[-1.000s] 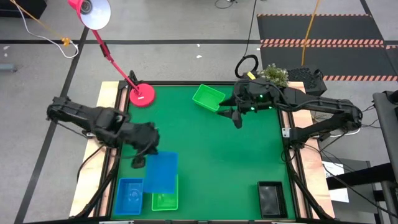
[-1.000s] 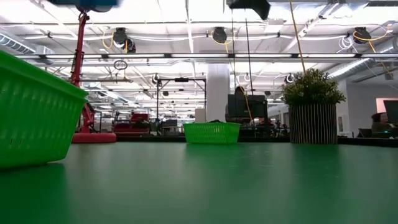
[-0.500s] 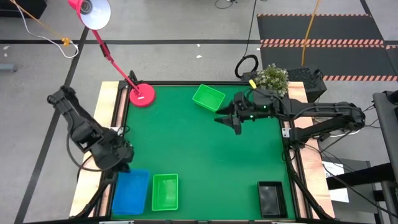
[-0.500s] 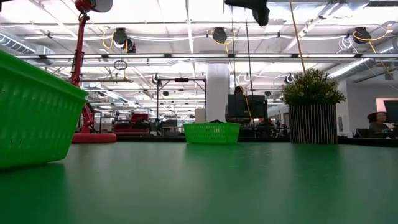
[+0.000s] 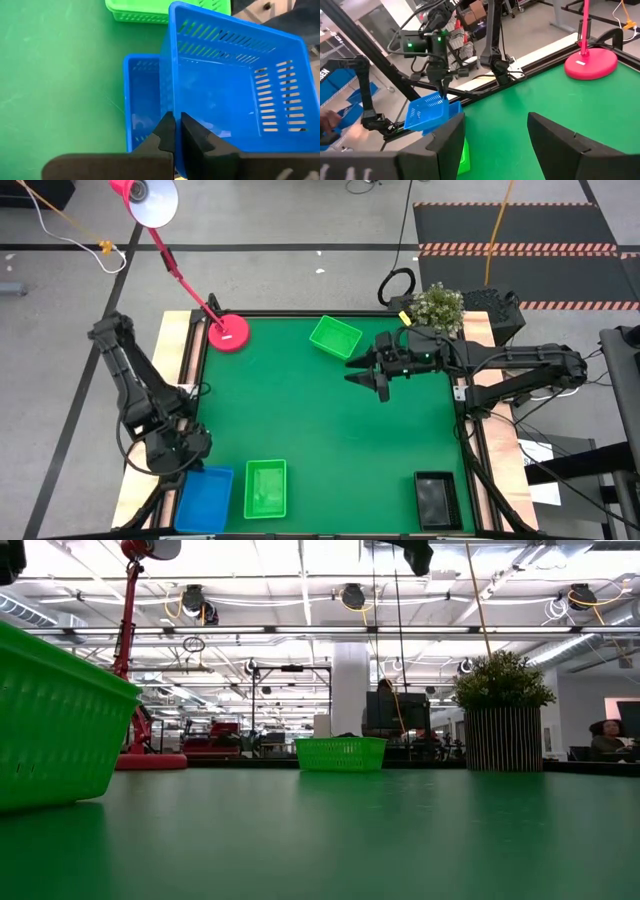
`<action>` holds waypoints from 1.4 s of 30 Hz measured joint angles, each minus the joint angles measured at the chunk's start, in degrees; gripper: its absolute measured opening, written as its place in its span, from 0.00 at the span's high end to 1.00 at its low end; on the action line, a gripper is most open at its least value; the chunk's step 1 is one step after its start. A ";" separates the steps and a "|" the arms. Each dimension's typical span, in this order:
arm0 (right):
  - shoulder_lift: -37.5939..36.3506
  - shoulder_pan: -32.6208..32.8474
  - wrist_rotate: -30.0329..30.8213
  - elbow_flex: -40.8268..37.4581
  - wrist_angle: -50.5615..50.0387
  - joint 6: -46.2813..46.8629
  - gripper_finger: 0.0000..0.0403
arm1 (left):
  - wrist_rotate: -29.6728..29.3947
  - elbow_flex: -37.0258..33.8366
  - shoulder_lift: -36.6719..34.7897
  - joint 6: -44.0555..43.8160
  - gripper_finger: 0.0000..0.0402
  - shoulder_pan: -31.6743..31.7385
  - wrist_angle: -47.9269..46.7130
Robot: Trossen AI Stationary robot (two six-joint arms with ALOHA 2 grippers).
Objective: Stack baskets by color
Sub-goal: Stack the top blue bin on top of the bottom blue bin
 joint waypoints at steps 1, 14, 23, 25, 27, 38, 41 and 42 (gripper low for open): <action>0.00 0.00 0.00 0.00 0.00 -0.02 0.48 | -0.66 -0.51 -0.04 -0.94 0.98 -0.62 0.83; 0.00 0.00 0.00 0.00 -0.02 -0.02 0.48 | -5.09 -3.49 -0.33 -5.96 0.99 -5.41 2.21; 0.00 0.00 0.00 0.00 -0.04 -0.02 0.48 | -5.89 -3.49 -1.37 -8.53 0.98 -6.04 2.61; 0.00 0.00 0.00 0.00 -0.04 0.00 0.48 | -5.90 -3.49 -1.48 -9.14 0.98 -6.04 1.60; 0.00 0.00 0.00 0.00 -0.04 -0.02 0.48 | -5.96 -3.49 -1.48 -9.35 0.97 -6.04 0.07; 0.00 0.00 0.00 0.00 -0.04 0.00 0.48 | -7.35 -3.49 -1.48 -9.25 0.95 -6.04 -2.52; 0.00 0.00 0.01 0.01 -0.04 0.00 0.48 | -7.52 -3.49 -1.48 -8.19 0.93 -6.04 -2.48; 0.00 0.00 0.02 0.00 -0.04 0.00 0.48 | -7.55 -3.49 -1.48 -8.17 0.94 -6.04 -2.46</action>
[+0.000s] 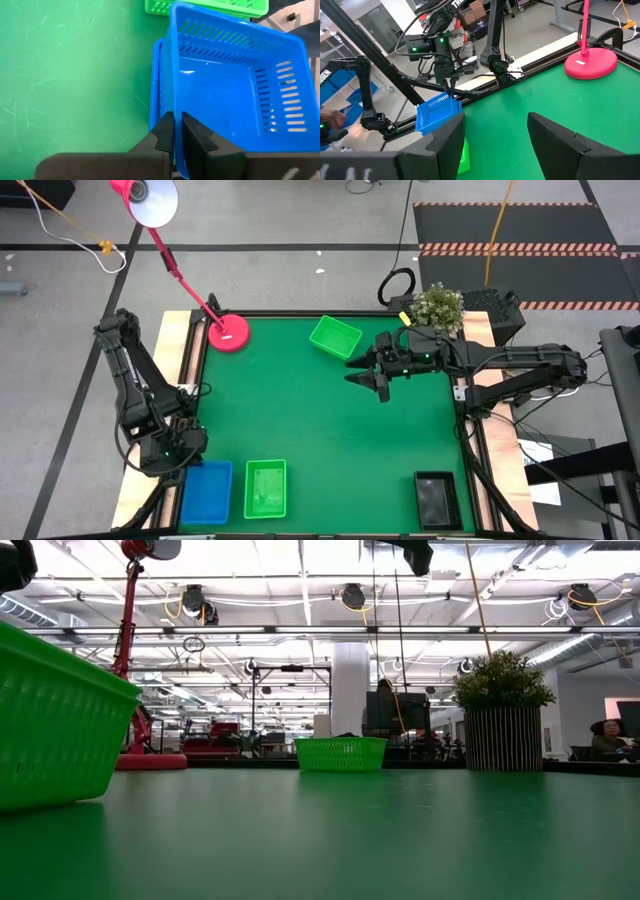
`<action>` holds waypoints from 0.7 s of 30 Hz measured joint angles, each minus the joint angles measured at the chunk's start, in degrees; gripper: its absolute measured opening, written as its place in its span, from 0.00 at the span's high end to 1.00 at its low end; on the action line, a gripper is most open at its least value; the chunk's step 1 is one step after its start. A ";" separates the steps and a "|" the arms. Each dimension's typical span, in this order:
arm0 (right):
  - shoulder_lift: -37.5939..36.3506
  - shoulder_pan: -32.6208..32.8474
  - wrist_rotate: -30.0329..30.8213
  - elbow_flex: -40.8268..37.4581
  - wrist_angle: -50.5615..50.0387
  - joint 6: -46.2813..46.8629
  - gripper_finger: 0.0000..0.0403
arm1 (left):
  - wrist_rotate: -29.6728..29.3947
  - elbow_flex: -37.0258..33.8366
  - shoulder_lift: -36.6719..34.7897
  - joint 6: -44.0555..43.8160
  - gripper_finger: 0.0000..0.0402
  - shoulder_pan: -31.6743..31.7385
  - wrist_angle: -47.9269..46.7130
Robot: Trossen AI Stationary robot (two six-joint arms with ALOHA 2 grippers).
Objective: Stack baskets by color
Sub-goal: Stack the top blue bin on top of the bottom blue bin, then stack the top green bin on top of the bottom green bin
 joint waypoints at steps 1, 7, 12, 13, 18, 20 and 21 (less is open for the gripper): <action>0.00 0.00 -0.01 0.00 0.00 0.00 0.48 | 0.00 0.00 0.00 0.00 0.94 0.00 0.06; 0.00 0.00 0.00 0.02 0.00 0.00 0.48 | 0.00 0.00 0.06 0.19 0.93 0.00 0.13; 0.00 0.00 0.00 0.02 -0.01 0.00 0.48 | 0.56 0.00 1.79 0.21 0.84 0.00 0.29; 0.00 0.00 0.00 0.02 -0.02 -0.01 0.48 | 0.66 0.00 2.35 0.20 0.82 -0.01 0.47; 0.00 0.00 0.00 0.02 -0.02 0.00 0.48 | 0.72 0.00 4.90 -0.74 0.75 -0.02 1.67; 0.00 0.00 0.00 0.02 -0.02 -0.02 0.48 | 0.72 0.00 5.55 -2.76 0.73 0.00 1.99; 0.00 -0.02 0.00 0.02 -0.06 -0.01 0.48 | 0.74 0.00 5.64 -4.02 0.72 0.00 2.07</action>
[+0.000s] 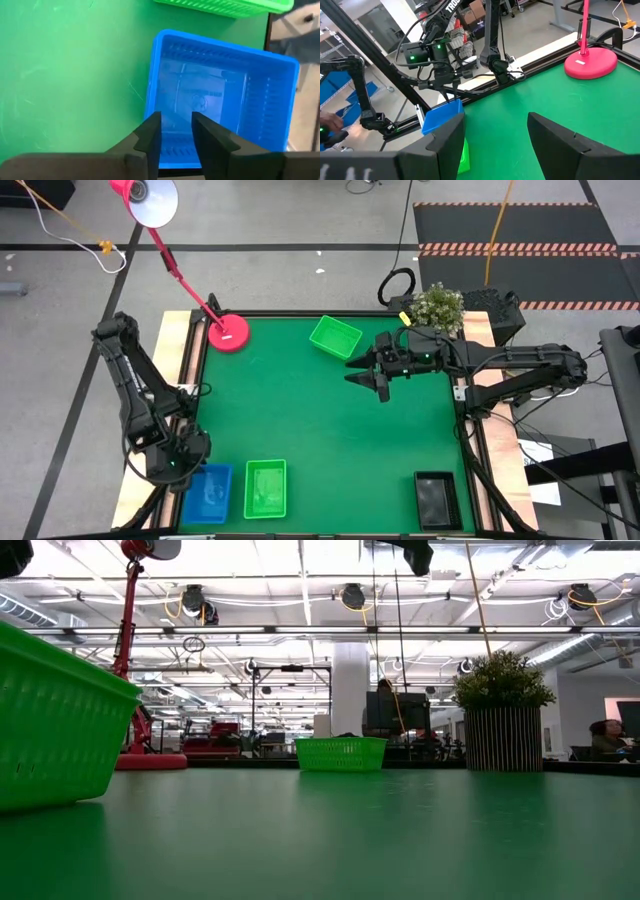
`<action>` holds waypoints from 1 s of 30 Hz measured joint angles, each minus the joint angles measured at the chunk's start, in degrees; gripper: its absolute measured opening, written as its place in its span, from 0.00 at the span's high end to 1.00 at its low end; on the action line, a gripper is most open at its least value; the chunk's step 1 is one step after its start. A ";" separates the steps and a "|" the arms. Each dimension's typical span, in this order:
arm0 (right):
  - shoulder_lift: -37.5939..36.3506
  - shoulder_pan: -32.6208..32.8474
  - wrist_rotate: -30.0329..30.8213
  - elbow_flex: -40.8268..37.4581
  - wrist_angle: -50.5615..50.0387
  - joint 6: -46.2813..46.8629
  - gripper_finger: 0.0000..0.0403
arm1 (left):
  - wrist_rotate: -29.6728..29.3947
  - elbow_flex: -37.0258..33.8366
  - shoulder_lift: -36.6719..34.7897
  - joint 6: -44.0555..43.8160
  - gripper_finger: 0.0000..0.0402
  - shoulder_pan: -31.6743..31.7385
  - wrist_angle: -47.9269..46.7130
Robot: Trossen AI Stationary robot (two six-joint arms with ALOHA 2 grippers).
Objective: Stack baskets by color
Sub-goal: Stack the top green bin on top of the bottom green bin
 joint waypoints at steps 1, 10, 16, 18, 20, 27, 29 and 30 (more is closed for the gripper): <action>0.00 0.00 0.00 0.00 -0.10 0.01 0.48 | 0.01 0.00 -0.05 -1.16 0.72 0.01 0.21; 0.00 -0.22 6.35 0.04 -0.33 4.42 0.48 | -0.45 5.74 -1.77 -6.63 0.69 4.65 -3.14; 0.30 -2.70 7.45 0.90 -1.87 8.12 0.48 | -5.47 9.00 -1.81 -3.59 0.69 11.24 -7.73; 1.13 -4.70 7.37 3.69 -6.10 7.32 0.48 | -7.32 9.01 -1.81 -1.02 0.69 14.34 -7.91; 2.88 -7.58 6.72 8.25 -12.21 5.00 0.48 | -8.88 9.01 -1.81 1.44 0.69 17.90 -7.87; 13.35 -20.59 4.11 27.09 -30.44 -14.87 0.48 | -9.14 9.01 -1.81 7.88 0.69 32.74 -6.35; 16.06 -23.41 4.47 28.83 -30.32 -20.89 0.48 | -8.20 9.01 -1.81 9.00 0.69 36.54 -5.04; 17.32 -24.83 4.30 29.13 -29.32 -23.14 0.48 | -7.20 9.01 -1.81 9.46 0.69 38.37 -4.07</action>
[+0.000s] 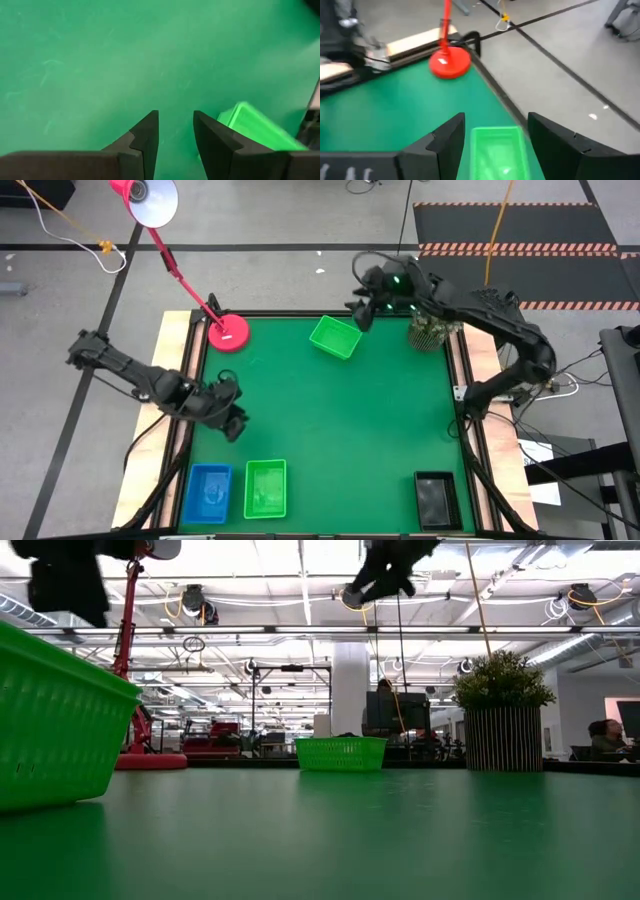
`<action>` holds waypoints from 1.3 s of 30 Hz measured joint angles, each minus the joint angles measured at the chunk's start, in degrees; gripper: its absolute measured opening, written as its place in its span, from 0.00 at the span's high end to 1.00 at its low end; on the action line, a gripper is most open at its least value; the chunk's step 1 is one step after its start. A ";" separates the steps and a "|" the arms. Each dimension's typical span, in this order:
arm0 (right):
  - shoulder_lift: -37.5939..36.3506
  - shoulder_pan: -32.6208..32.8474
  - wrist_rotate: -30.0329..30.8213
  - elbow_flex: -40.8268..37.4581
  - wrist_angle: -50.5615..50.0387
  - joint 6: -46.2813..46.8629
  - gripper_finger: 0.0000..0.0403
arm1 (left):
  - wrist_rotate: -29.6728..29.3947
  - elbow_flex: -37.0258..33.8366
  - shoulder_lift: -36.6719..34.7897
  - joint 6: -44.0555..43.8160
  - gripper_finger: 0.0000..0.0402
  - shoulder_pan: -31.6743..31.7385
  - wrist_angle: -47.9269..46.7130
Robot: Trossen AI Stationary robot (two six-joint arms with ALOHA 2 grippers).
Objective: Stack baskets by color
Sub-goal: Stack the top green bin on top of the bottom green bin
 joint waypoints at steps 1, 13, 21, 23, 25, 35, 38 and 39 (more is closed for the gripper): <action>1.25 -1.51 -0.69 0.04 1.28 -1.44 0.48 | 0.95 0.00 0.00 0.16 0.69 1.73 0.93; 18.00 -10.12 -13.67 0.02 3.55 -10.92 0.48 | 2.24 0.00 0.02 -3.56 0.69 10.58 9.69; 25.75 -10.60 -13.43 0.00 3.20 -18.06 0.48 | 2.26 0.00 0.04 -3.30 0.69 12.45 12.37; 26.86 -10.93 -13.34 0.00 3.03 -19.15 0.48 | 2.26 0.00 0.04 -2.70 0.69 12.90 13.01; 27.89 -11.13 -11.25 0.00 3.26 -20.22 0.48 | 2.24 0.00 0.04 -1.94 0.69 13.54 13.45; 30.72 -12.07 -7.12 -1.18 1.56 -21.89 0.49 | 2.30 0.00 1.58 1.22 0.69 17.33 14.85; 30.79 -12.06 -7.22 -3.03 1.45 -21.80 0.55 | 2.33 0.02 2.23 2.51 0.69 18.46 15.94; 30.79 -11.99 -7.29 -3.50 1.07 -21.41 0.58 | 2.34 0.06 2.55 2.99 0.69 18.93 16.70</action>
